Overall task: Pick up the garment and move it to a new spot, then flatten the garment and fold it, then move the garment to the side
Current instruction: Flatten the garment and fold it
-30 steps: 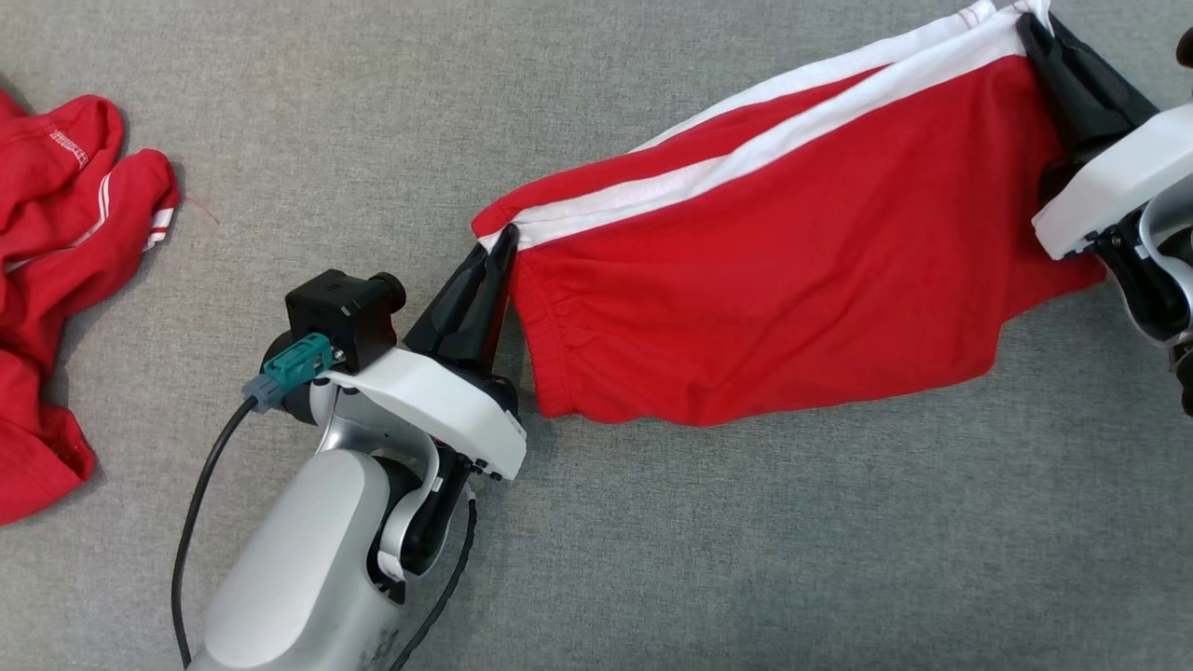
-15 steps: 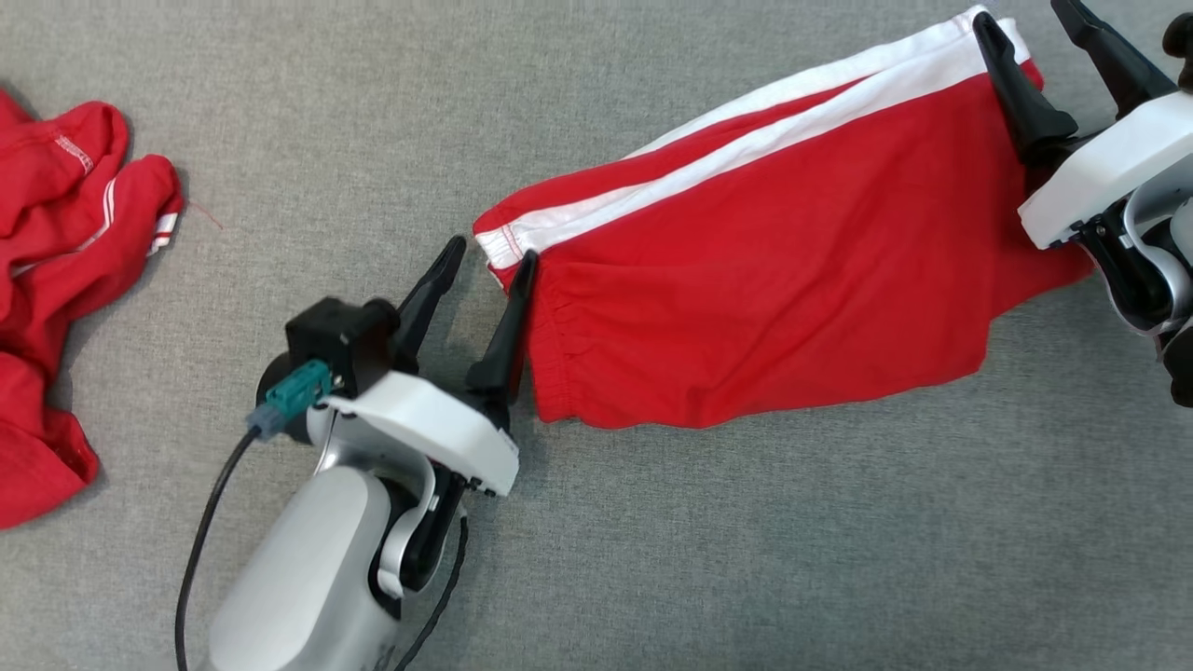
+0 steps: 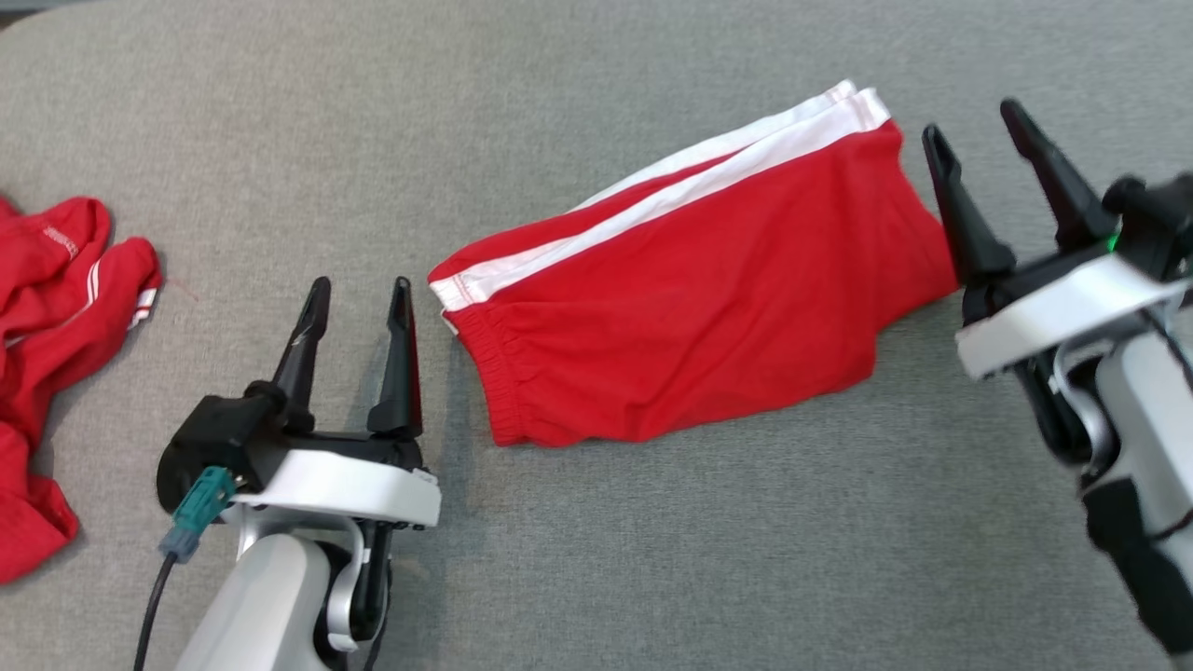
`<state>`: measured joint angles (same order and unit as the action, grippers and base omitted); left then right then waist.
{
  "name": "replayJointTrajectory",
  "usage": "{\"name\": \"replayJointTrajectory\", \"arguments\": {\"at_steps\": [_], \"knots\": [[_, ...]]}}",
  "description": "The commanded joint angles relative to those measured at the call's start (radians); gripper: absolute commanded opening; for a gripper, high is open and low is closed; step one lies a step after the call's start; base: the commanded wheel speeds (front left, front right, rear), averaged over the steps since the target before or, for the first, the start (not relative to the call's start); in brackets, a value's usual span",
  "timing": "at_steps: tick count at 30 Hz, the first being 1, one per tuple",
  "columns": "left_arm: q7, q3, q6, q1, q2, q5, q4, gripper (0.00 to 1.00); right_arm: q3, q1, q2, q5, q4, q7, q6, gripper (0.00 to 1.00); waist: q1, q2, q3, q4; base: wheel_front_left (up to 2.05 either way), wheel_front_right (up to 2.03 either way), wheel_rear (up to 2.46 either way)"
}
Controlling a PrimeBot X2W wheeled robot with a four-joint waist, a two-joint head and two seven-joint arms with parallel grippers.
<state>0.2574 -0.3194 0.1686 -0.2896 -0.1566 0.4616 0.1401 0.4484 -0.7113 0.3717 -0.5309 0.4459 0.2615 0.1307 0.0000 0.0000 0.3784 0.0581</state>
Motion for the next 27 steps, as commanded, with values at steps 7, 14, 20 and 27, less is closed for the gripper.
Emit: {"name": "replayJointTrajectory", "arguments": {"at_steps": [7,14,20,27], "knots": [[0.008,0.096,0.004,0.062,-0.002,-0.063,-0.044,1.00,-0.169,0.236,-0.087,0.115,-0.157,0.005,0.000,1.00,0.0000,0.0000,-0.072,-0.045,0.00,0.00,0.00],[0.008,0.134,0.001,0.103,-0.001,-0.100,-0.032,1.00,-0.225,0.358,-0.139,0.145,-0.228,0.005,0.000,1.00,0.0000,0.0000,-0.092,-0.064,0.00,0.00,0.00],[0.009,0.141,0.001,0.112,0.003,-0.112,-0.012,1.00,-0.231,0.361,-0.149,0.151,-0.230,0.005,0.000,1.00,0.0000,0.0000,-0.083,-0.071,0.00,0.00,0.00],[0.009,0.140,-0.001,0.105,0.004,-0.118,-0.005,1.00,-0.244,0.366,-0.155,0.148,-0.225,0.005,0.000,1.00,0.0000,0.0000,-0.081,-0.066,0.00,0.00,0.00]]}}
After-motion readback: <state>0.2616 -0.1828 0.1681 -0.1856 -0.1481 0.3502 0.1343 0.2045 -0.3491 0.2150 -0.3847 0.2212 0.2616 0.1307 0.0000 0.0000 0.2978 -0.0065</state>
